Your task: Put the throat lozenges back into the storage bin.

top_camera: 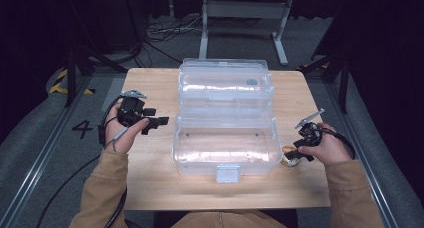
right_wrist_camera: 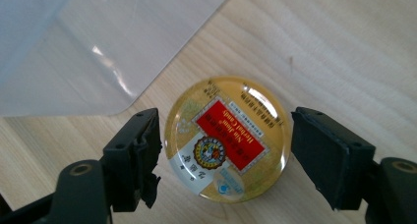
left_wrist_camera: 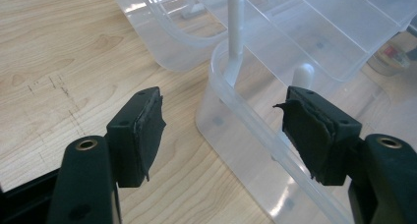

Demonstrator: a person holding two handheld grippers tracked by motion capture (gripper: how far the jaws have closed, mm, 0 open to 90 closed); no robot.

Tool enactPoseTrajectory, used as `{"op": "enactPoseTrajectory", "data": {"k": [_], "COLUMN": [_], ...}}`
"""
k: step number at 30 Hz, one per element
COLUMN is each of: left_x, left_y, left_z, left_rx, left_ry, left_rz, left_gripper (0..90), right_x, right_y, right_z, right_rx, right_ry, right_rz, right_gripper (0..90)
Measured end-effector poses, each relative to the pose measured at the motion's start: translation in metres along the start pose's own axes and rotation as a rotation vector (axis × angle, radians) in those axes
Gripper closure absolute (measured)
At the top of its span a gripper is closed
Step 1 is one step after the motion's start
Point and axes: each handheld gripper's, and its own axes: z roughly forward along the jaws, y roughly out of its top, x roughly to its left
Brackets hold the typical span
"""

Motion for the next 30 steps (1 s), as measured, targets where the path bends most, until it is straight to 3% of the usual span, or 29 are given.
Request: {"op": "enactPoseTrajectory", "data": {"k": [6, 11, 18, 30], "left_x": [0.002, 0.002, 0.003, 0.004], "left_y": [-0.001, -0.001, -0.002, -0.002], "left_z": [0.002, 0.002, 0.003, 0.006], "left_rx": [0.007, 0.009, 0.016, 0.023], "left_ry": [-0.002, -0.003, -0.004, -0.008], "left_rz": [-0.008, -0.012, -0.014, -0.014], "left_gripper": [32.5, 32.4, 32.3, 32.2], "right_x": [0.000, -0.001, 0.002, 0.005], "right_y": [-0.001, 0.000, 0.001, 0.003], "right_z": [0.004, 0.006, 0.013, 0.023], "right_rx": [0.018, 0.039, 0.083, 0.120], "right_ry": [-0.017, -0.040, -0.026, -0.060], "right_rz": [0.011, -0.016, -0.039, -0.047], "right_gripper": [22.2, 20.1, 19.9, 19.3]}}
